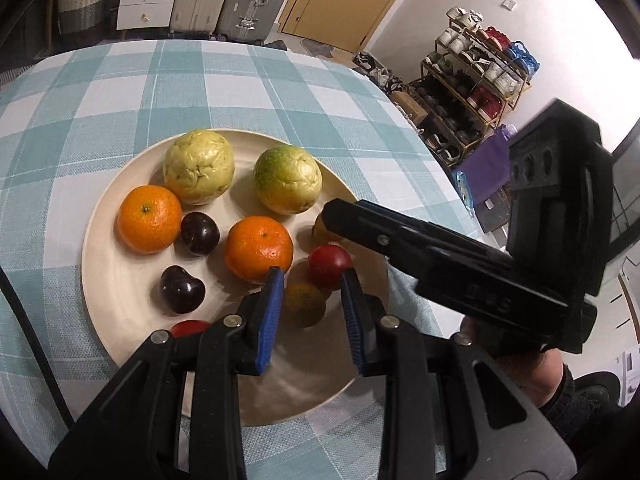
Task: Organize fruits
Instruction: 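Lower both kiwis onto the plate and open both tools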
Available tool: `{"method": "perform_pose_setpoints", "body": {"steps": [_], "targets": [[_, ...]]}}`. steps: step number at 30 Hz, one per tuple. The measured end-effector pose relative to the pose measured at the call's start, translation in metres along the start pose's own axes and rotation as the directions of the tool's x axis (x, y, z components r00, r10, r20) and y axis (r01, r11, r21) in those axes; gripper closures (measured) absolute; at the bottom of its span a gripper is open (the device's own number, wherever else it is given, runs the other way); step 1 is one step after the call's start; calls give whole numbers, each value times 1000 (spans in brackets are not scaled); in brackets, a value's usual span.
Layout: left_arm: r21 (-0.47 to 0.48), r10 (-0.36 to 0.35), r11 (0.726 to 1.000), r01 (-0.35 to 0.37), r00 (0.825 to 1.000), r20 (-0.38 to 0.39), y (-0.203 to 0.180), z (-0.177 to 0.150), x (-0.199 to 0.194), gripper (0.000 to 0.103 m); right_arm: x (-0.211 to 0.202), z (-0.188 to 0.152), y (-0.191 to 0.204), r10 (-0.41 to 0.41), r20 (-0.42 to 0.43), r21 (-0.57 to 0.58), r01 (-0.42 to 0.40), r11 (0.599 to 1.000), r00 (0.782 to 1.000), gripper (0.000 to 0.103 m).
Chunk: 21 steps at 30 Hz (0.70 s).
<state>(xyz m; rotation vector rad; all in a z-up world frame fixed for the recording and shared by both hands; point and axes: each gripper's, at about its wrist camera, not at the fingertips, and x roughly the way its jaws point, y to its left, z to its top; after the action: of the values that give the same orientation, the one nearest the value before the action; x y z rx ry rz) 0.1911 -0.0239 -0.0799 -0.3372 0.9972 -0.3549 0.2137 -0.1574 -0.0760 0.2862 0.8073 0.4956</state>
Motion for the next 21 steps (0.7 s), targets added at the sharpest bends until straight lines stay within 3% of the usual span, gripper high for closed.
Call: {"method": "perform_pose_setpoints", "body": {"steps": [2, 6, 8, 14, 18, 21], "targets": [[-4, 6, 1000, -6, 1000, 15, 1, 0, -4, 76, -3, -1, -1, 34, 12, 13, -34, 999, 999, 53], [-6, 10, 1000, -9, 999, 40, 0, -3, -15, 73, -19, -3, 1, 35, 61, -2, -35, 999, 997, 47], [-2, 12, 1000, -12, 999, 53, -2, -5, -22, 72, -31, -6, 2, 47, 95, -4, -47, 999, 994, 39], [9, 45, 999, -46, 994, 100, -10, -13, -46, 68, -61, -12, 4, 53, 163, -6, -52, 999, 985, 37], [45, 103, 993, -110, 984, 147, -22, -18, -65, 62, -80, -16, 13, 42, 194, -34, -36, 999, 980, 34], [49, 130, 989, -142, 972, 198, -28, -22, -83, 52, -93, -20, 21, 41, 221, -63, -28, 998, 974, 31]]}}
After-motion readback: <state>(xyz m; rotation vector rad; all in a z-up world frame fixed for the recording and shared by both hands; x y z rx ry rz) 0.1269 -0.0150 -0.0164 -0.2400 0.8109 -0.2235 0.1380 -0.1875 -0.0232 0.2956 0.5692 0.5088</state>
